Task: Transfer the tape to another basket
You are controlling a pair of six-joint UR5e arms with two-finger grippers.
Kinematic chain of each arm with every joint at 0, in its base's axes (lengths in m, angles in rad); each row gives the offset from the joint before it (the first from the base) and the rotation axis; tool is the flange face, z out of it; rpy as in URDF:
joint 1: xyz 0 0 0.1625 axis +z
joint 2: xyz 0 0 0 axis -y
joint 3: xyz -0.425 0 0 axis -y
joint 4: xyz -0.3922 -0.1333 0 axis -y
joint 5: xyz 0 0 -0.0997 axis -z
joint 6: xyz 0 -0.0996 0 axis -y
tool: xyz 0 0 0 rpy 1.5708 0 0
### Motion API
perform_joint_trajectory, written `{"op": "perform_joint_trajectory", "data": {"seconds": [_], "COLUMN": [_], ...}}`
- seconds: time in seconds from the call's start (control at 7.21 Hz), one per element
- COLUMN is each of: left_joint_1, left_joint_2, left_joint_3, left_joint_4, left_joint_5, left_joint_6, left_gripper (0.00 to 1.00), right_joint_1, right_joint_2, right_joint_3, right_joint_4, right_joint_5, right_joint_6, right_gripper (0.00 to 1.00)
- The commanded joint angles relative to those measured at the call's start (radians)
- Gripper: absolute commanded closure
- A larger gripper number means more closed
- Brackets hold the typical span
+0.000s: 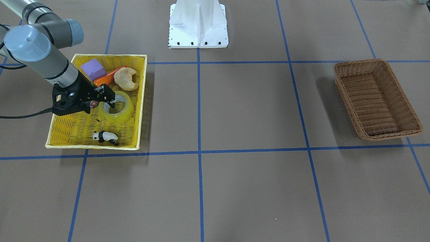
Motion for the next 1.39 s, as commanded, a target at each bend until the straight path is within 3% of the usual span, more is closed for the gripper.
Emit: {"op": "perform_joint_trajectory", "data": {"seconds": [0.0,0.14,0.56,0.83,1.11,1.25], "left_joint_1": [0.000,0.000,0.000,0.000,-0.002,-0.002], "left_joint_2": [0.000,0.000,0.000,0.000,0.001,0.001], "left_joint_3": [0.001,0.002,0.002,0.004,-0.010,-0.009], "left_joint_4": [0.002,0.002,0.002,0.002,-0.002,-0.002], "left_joint_5": [0.000,0.000,0.000,0.000,-0.005,-0.085], "left_joint_6": [-0.001,-0.001,-0.001,-0.001,0.000,-0.001], "left_gripper": [0.02,0.02,0.02,0.02,0.02,0.02], "right_joint_1": [-0.018,-0.018,-0.020,0.017,0.115,0.115], "right_joint_2": [-0.008,-0.014,-0.026,-0.023,-0.008,0.044], "right_joint_3": [-0.022,-0.027,-0.030,-0.010,0.030,0.021], "right_joint_4": [-0.001,-0.001,-0.001,-0.002,0.001,0.003], "right_joint_5": [-0.003,-0.001,0.012,0.063,0.190,0.218], "right_joint_6": [-0.044,-0.091,-0.119,-0.118,-0.101,-0.055], "right_gripper": [0.30,0.38,1.00,1.00,1.00,1.00]}}
